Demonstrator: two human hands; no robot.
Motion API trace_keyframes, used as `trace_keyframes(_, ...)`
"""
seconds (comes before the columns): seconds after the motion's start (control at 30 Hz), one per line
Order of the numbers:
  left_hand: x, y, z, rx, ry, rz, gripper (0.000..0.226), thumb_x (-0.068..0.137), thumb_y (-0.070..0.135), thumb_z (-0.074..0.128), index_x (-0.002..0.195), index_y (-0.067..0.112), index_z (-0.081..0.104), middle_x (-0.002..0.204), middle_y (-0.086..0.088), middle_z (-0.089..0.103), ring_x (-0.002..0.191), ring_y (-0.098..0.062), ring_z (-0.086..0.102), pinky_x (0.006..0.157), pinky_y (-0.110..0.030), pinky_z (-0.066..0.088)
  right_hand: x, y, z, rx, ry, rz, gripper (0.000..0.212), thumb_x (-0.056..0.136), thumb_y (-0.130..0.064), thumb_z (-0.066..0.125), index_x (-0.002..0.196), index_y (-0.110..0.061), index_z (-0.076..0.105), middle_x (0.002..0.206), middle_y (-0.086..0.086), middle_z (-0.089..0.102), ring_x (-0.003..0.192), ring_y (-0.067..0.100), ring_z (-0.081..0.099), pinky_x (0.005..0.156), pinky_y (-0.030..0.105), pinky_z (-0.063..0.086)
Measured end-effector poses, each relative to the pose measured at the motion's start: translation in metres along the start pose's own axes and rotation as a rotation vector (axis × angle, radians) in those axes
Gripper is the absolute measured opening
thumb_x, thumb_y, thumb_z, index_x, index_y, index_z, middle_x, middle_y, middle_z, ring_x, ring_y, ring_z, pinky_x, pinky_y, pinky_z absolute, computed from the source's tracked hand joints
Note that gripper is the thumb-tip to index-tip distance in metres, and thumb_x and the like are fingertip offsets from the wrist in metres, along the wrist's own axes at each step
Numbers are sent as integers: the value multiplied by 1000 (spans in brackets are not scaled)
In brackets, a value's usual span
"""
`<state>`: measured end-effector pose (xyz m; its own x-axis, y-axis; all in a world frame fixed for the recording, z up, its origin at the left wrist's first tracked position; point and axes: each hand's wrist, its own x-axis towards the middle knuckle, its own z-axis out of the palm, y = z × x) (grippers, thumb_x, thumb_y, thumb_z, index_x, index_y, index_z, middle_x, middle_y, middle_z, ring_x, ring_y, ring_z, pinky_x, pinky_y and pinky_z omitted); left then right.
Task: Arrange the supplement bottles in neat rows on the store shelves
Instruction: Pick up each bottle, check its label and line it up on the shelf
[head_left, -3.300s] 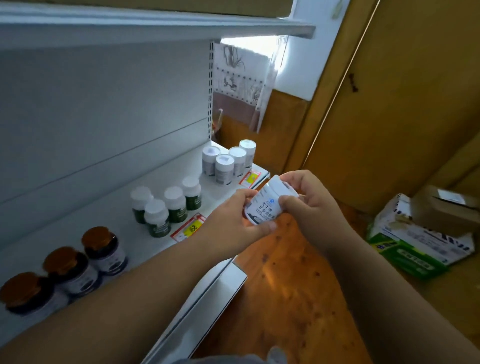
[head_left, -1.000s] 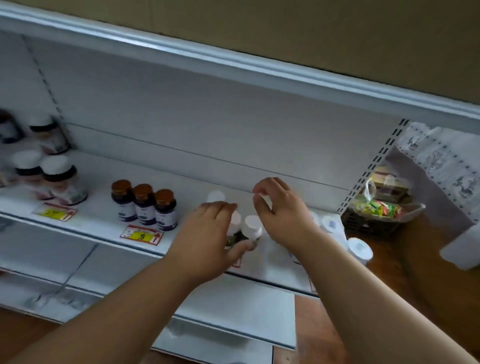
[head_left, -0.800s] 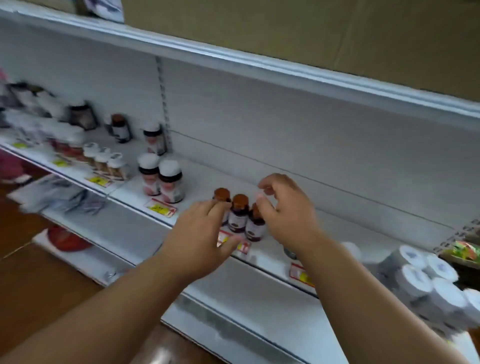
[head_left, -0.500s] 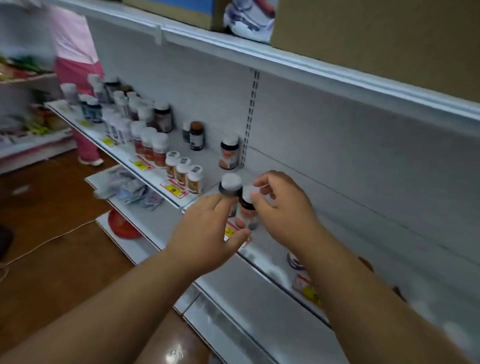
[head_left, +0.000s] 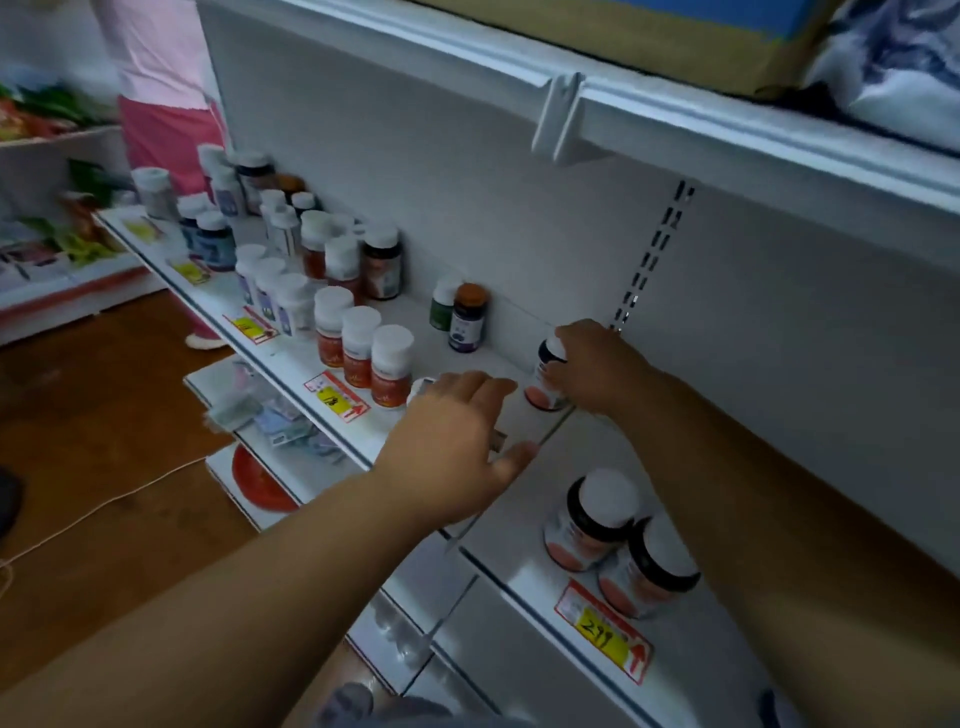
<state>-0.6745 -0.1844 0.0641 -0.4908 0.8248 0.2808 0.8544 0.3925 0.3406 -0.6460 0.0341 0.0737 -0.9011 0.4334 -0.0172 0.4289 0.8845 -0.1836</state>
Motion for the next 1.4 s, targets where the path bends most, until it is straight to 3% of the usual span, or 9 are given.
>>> trace_keyframes(0.23,47,-81,-7,-59,-17,214,59,87,49,60,131,11,56,126,-13,59,114,-34,53,95,-39,40,32,-5,22,-230,143,161,36,81,-33,64,109,-12,57,104,12,61,98,32,53,80,41,48)
trace_keyframes(0.43,82,-110,8,-199,-284,258,62,90,51,55,144,24,38,147,-3,40,134,-23,32,106,-29,24,20,-20,24,123,246,339,28,82,-18,66,106,-9,53,103,15,54,93,31,54,72,33,41)
trace_keyframes(0.57,98,-106,16,-385,-253,230,67,88,51,59,145,29,34,147,3,38,135,-16,31,103,-22,20,-23,-31,-2,408,433,388,29,82,-28,71,105,-24,53,101,-3,60,85,14,59,68,20,46)
trace_keyframes(0.63,103,-97,16,-513,-320,256,68,83,54,61,142,35,34,139,11,43,128,-8,39,101,-21,28,-47,-42,-20,539,469,420,26,81,-33,71,101,-38,54,103,-13,61,86,3,61,67,11,45)
trace_keyframes(0.77,96,-62,8,-732,-446,337,37,73,59,66,103,60,46,98,34,61,88,14,58,67,-2,42,-95,-53,-46,711,549,423,19,84,-29,68,100,-37,63,106,-14,66,94,3,64,82,27,52)
trace_keyframes(0.93,73,-9,13,-832,-398,403,34,67,64,65,95,58,48,97,37,58,83,15,56,64,-4,41,-148,-45,-54,706,603,527,18,90,-29,64,108,-28,64,109,-7,67,95,10,66,87,38,56)
trace_keyframes(1.17,55,50,49,-520,-374,545,87,68,78,55,141,34,36,132,15,46,114,-3,45,90,-17,33,-226,-5,-77,395,737,657,15,84,-37,68,97,-37,60,99,-22,63,87,-6,58,64,6,44)
trace_keyframes(1.27,48,64,70,-237,-333,702,91,71,78,56,144,31,29,142,7,40,125,-16,38,98,-27,28,-242,15,-73,254,629,650,28,84,-29,69,109,-28,57,107,-9,60,92,8,56,73,22,44)
trace_keyframes(1.4,43,77,89,2,-297,769,93,71,79,50,145,30,21,135,3,47,115,-22,48,95,-36,35,-244,29,-47,58,349,600,56,85,-27,66,137,-21,45,128,7,48,112,23,50,86,25,37)
